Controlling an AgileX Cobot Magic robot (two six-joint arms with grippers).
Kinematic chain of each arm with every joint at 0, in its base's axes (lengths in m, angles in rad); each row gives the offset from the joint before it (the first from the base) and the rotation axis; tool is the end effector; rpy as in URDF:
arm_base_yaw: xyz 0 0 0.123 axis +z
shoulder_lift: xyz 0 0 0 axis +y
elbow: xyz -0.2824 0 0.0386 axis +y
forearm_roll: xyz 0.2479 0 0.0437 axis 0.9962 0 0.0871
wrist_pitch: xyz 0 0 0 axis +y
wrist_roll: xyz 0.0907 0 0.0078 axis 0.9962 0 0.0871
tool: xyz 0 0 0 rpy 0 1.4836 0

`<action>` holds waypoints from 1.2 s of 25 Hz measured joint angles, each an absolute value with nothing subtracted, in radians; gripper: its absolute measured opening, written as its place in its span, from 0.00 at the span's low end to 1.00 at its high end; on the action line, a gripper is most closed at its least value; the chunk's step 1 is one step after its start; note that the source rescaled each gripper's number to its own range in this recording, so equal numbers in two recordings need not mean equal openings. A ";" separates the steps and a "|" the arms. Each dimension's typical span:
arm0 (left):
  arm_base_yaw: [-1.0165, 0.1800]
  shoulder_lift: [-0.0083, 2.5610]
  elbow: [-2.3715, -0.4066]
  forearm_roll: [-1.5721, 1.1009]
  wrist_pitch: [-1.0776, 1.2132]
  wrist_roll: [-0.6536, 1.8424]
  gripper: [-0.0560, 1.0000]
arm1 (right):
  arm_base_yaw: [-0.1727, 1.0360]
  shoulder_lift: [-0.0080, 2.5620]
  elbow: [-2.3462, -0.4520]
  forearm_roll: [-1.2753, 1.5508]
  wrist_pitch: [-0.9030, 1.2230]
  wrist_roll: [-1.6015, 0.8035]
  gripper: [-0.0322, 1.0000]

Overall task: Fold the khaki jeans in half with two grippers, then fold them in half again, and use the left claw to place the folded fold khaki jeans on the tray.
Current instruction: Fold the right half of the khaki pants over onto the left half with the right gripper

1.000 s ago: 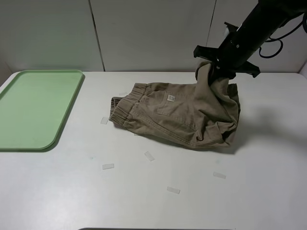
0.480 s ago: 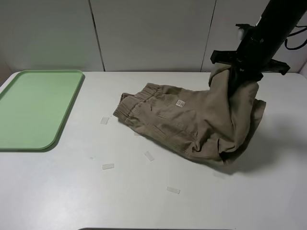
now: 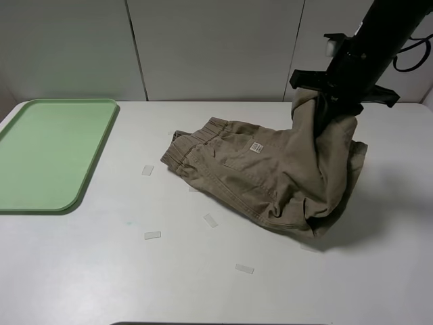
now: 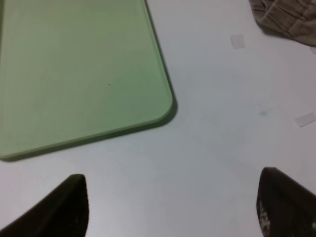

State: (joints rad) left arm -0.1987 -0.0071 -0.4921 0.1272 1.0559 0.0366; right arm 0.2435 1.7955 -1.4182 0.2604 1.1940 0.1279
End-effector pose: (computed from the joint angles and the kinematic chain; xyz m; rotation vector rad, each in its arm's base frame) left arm -0.0031 0.0109 0.2759 0.2334 2.0207 0.0503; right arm 0.3399 0.1069 0.2510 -0.0459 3.0764 0.3988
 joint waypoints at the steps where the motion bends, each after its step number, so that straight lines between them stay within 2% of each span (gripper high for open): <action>1: -0.199 -0.007 -0.492 0.127 1.054 0.037 0.74 | 0.255 1.796 -1.418 0.277 1.175 0.127 0.09; 11: -0.199 -0.007 -0.492 0.171 1.044 0.018 0.74 | 0.321 1.851 -1.437 0.446 0.893 0.118 0.09; 22: -0.199 -0.007 -0.493 0.198 1.043 0.000 0.74 | 0.398 2.057 -1.595 0.577 0.803 0.073 0.09; 30: -0.199 -0.007 -0.493 0.344 1.043 0.000 0.74 | 0.444 2.148 -1.640 0.585 0.681 0.046 0.09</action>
State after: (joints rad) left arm -0.1987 -0.0071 -0.4930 0.3436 1.0431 0.0000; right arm 0.4441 2.1481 -1.6398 0.5847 0.6808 0.0458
